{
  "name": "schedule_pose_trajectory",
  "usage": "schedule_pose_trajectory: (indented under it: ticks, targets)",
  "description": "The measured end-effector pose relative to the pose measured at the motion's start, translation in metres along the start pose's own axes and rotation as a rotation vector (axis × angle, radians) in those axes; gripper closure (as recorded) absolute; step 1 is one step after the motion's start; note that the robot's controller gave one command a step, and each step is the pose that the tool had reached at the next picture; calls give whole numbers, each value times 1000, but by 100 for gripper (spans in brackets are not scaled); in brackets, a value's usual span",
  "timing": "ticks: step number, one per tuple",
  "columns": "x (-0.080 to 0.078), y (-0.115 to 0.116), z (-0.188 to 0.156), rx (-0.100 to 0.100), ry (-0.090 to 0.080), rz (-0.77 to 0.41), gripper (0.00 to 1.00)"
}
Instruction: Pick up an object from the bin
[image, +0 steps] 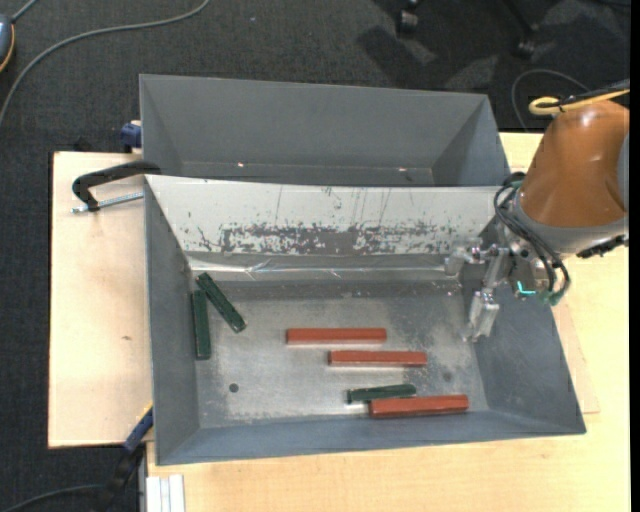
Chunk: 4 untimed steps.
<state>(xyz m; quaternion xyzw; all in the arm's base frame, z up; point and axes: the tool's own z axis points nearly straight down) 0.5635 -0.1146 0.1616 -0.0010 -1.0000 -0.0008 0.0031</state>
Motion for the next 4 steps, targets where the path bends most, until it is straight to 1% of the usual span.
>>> schedule_pose_trajectory:
  ticks: [1,2,3,4]
  targets:
    - [16,50,95,-2,1,-56,0]
    - [46,110,91,-3,-7,177,0]
    - [45,108,91,0,-8,178,100]
    - [16,134,-101,-2,-21,173,100]
